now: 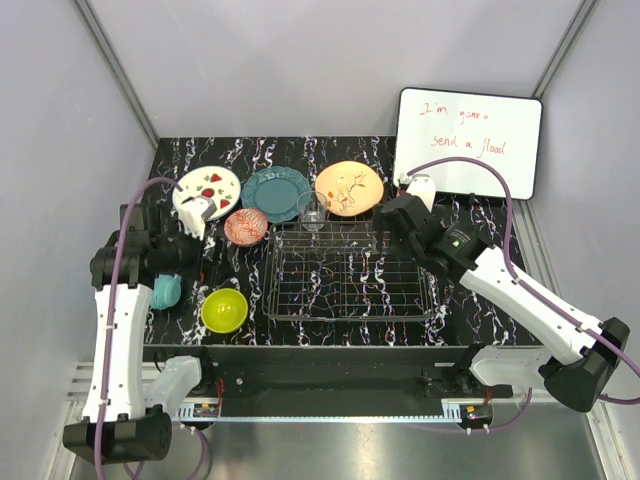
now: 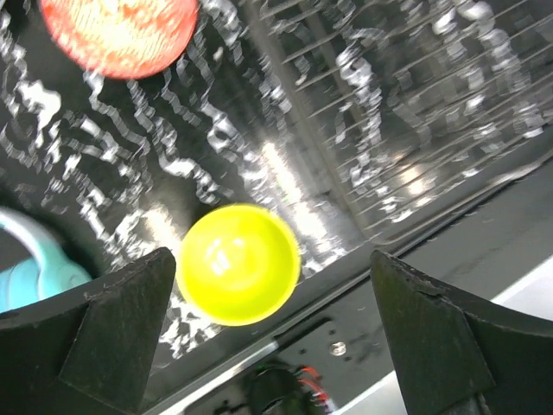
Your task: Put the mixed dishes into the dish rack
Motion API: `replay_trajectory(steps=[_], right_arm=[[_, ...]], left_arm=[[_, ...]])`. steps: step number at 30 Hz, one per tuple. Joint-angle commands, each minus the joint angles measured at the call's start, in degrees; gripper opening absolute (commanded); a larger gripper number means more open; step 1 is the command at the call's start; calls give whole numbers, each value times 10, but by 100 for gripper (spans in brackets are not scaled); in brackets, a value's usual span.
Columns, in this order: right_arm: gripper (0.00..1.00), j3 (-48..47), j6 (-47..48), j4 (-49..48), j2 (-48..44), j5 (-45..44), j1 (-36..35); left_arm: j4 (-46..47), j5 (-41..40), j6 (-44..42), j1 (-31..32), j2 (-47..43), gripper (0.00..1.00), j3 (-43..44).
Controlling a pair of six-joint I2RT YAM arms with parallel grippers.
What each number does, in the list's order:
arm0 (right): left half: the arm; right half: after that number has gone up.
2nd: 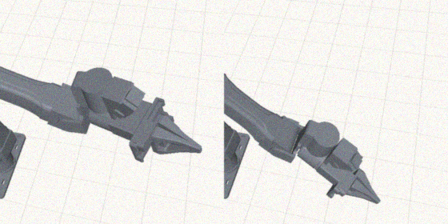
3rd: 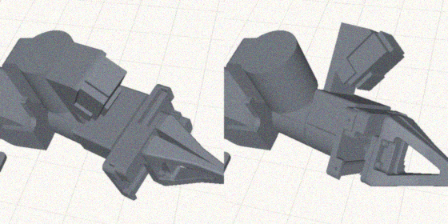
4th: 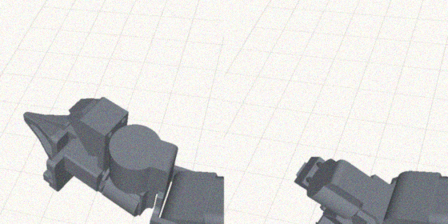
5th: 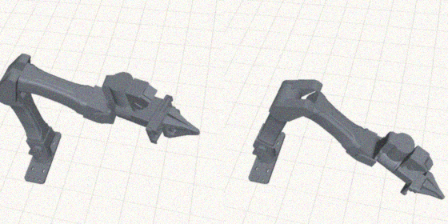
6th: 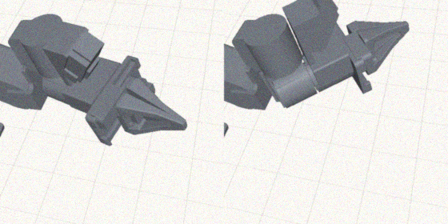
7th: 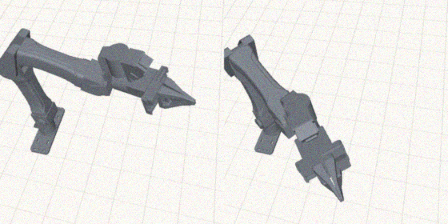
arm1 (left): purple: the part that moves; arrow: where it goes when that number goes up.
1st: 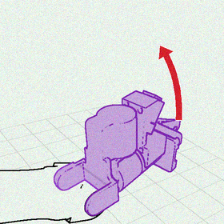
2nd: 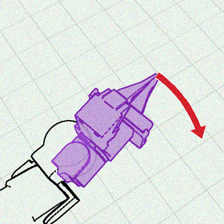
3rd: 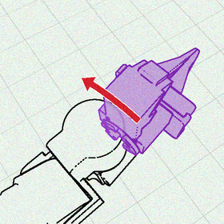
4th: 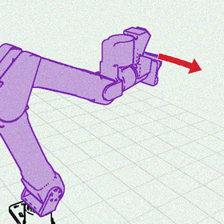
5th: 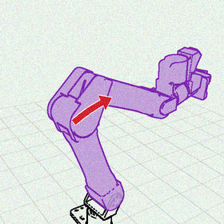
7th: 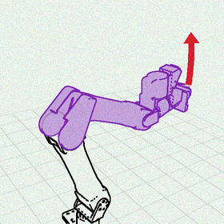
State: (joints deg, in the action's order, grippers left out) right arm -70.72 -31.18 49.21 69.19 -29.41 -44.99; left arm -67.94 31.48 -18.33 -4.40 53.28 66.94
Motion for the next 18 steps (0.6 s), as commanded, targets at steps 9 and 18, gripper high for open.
replay_trajectory(steps=[9,18], right_arm=[[100,38,13,-84,-98,48,-1],[97,72,19,-102,-120,61,-1]], left_arm=[[131,57,-10,-52,129,99,-34],[262,91,70,-72,278,95,-31]])
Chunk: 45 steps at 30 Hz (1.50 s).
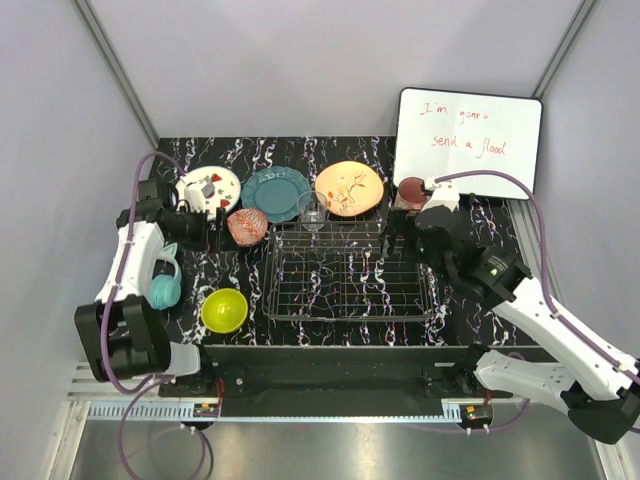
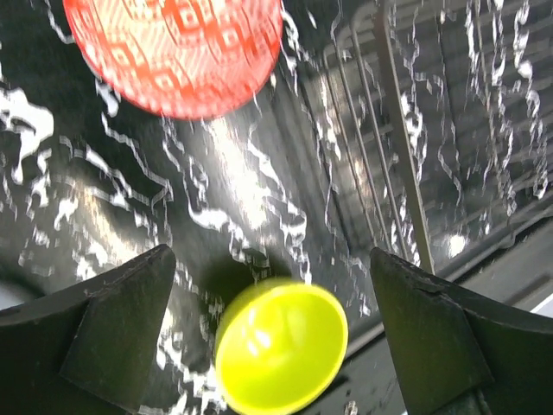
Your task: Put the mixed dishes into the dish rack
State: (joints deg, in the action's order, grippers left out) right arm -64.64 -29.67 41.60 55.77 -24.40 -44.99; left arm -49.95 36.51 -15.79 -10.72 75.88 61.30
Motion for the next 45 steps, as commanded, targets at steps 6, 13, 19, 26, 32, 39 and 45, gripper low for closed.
replay_trajectory(steps=[6,13,19,26,32,39,45], right_arm=[[96,11,-1,-38,32,20,-1],[95,21,1,-49,29,15,-2],[93,24,4,-61,29,12,-1],[93,25,5,-67,24,11,-1],[91,25,0,-71,17,20,-1],[89,36,-1,-71,-10,22,-1],[87,41,-11,-72,-6,30,-1]], left_arm=[[158,38,66,-16,126,95,41],[223,2,100,-18,179,91,64],[276,-49,140,-12,205,87,57],[281,-122,144,23,216,85,44],[282,-157,154,62,245,85,57],[282,-173,149,73,276,81,73],[291,-171,148,73,277,49,63]])
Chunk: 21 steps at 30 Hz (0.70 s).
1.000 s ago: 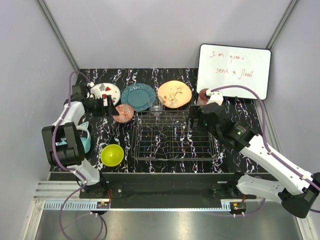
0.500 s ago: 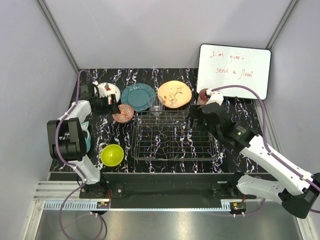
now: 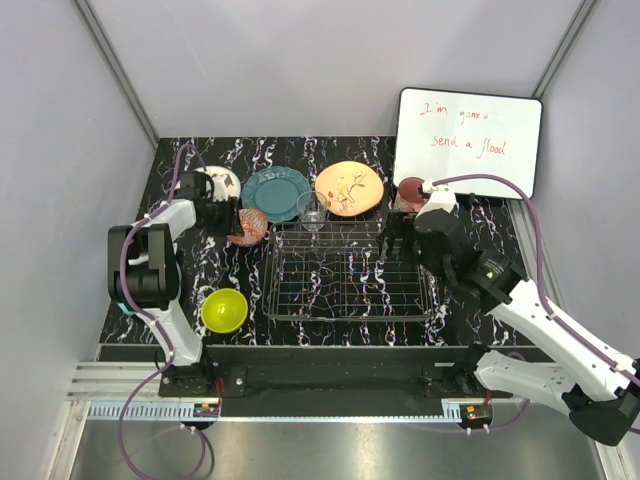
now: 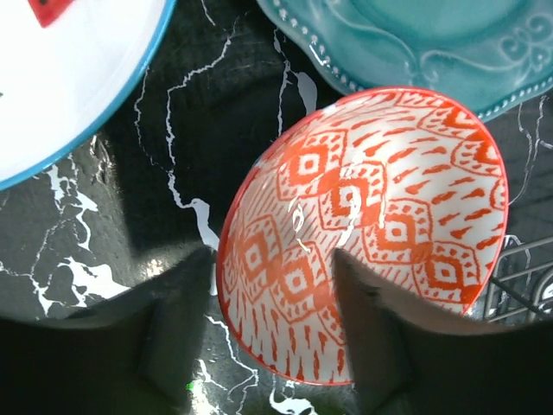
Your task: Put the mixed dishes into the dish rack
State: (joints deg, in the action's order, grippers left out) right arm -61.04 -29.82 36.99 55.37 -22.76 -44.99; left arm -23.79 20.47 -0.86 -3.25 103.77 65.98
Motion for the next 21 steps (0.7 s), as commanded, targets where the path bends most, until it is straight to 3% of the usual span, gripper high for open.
replay_trajectory(steps=[1,2,4,5,7,13,16,19,20,21], right_arm=[[87,6,-12,-26,-2,18,-1],[86,7,-13,-28,-2,20,-1],[85,11,-16,-29,-6,22,-2],[84,14,-16,-30,-11,21,-1],[84,19,-16,-31,-17,21,-1],[82,27,-13,-35,-30,28,-1],[80,30,-14,-38,-34,33,-2],[78,39,-14,-40,-41,36,-1],[77,40,-16,-44,-45,36,-1],[76,42,-16,-45,-47,36,-1]], left_arm=[[31,-12,-1,-2,-3,42,14],[36,-15,-1,-2,-4,29,13],[36,-22,0,-2,-7,18,11],[36,-23,0,-2,-9,8,10],[35,-31,-4,-3,-22,2,6],[-4,-69,-6,-3,-109,0,10],[-53,-132,-1,-1,-174,0,47],[-102,-241,-22,18,-239,0,88],[-111,-311,-47,29,-254,0,95],[-118,-353,-55,67,-283,0,102]])
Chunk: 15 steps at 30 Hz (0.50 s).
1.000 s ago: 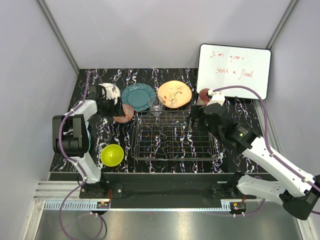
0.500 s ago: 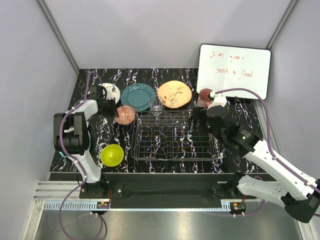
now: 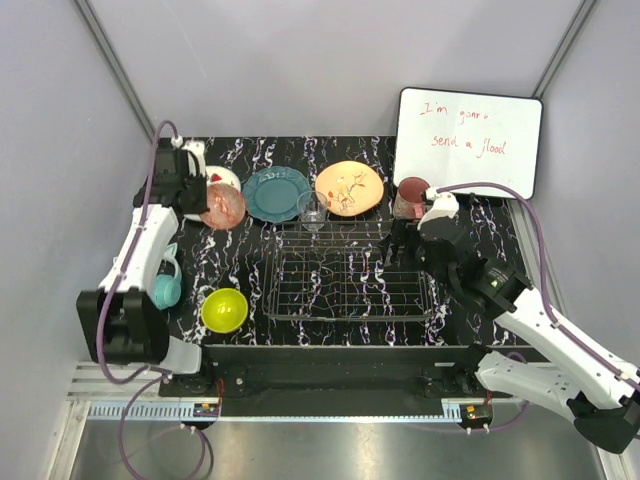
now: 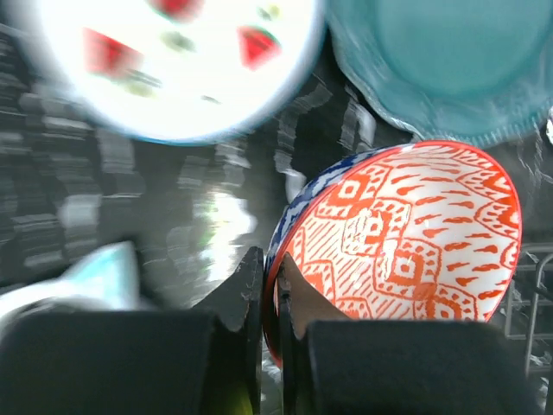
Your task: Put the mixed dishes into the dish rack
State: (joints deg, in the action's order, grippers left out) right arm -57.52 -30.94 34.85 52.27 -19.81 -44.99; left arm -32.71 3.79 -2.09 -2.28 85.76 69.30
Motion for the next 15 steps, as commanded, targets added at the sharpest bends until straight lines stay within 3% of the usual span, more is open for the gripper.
replay_trajectory(steps=[1,5,10,12,15], right_arm=[[75,9,-4,-22,-20,7,-1],[74,12,-6,-22,-36,6,-1],[73,15,-7,-20,-65,4,-2],[72,14,-7,-14,-73,3,-1],[72,11,-9,5,-89,-6,-1]], left_arm=[[-41,-226,-51,79,-119,0,75],[-88,-440,-59,253,-175,0,79],[-198,-454,19,297,-169,0,114],[-236,-495,62,341,-145,0,118],[-222,-539,78,383,-143,0,88]])
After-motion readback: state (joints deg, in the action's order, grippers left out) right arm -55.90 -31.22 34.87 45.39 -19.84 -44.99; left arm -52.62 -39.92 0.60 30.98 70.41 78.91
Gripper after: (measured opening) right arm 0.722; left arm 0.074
